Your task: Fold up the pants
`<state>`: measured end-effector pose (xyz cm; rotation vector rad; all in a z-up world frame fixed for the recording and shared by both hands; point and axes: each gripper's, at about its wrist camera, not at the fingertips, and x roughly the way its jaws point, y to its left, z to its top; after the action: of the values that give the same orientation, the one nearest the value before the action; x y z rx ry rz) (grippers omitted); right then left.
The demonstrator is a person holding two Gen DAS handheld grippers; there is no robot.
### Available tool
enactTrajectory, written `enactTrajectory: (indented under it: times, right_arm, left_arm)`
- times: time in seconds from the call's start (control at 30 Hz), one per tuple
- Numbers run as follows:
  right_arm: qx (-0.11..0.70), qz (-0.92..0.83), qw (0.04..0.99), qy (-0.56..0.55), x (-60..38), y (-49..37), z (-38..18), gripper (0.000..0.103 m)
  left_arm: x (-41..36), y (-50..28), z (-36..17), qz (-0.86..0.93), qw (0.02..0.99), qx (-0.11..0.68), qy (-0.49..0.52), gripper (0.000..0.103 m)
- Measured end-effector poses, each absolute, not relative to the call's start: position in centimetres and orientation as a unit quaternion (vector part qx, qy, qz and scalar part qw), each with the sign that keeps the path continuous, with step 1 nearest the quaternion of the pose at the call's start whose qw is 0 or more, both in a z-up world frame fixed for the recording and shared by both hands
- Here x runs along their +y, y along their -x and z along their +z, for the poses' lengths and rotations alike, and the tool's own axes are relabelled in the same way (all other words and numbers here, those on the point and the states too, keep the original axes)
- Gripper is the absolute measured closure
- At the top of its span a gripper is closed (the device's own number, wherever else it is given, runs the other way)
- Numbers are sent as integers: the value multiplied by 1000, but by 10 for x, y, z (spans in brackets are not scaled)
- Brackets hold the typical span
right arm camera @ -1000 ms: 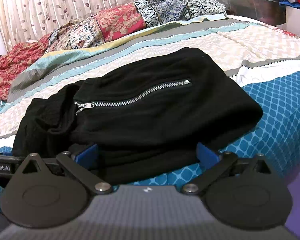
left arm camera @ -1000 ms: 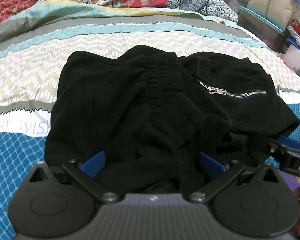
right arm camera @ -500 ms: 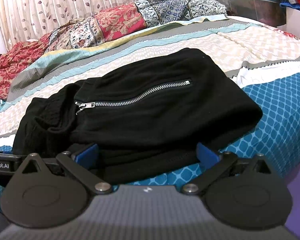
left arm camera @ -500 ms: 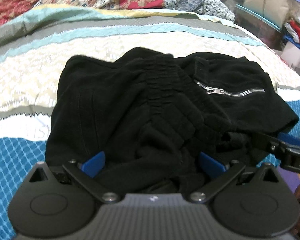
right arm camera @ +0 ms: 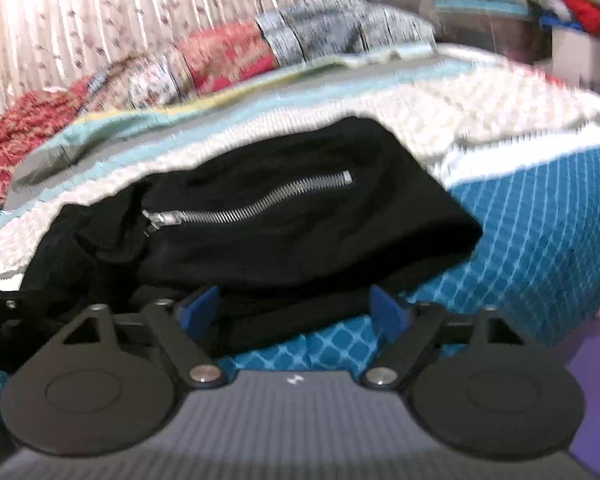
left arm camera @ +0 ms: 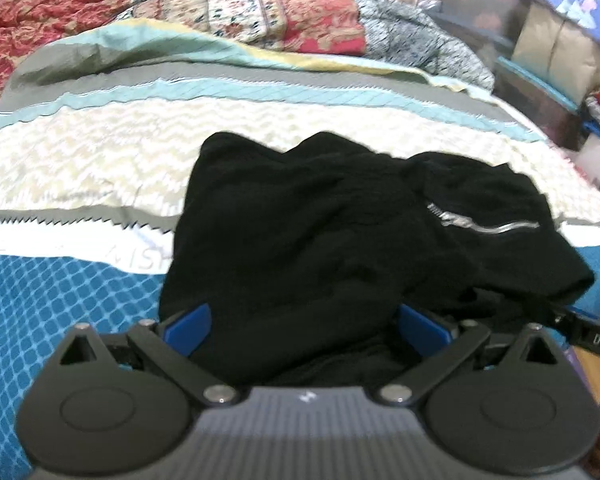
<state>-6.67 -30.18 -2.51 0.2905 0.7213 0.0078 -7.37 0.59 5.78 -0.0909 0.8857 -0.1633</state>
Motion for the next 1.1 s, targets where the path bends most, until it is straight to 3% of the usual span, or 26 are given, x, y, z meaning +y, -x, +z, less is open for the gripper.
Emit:
enactTrajectory:
  times: [0.83,1.1]
  right_arm:
    - [351,4,925,-146,-295,70,-26,22]
    - [305,8,932,-194,-330,90,4,23]
  left_arm:
    - [7,66,34,-57,891,450,19,0]
    - [25,70,71,-68,906,417,37,0]
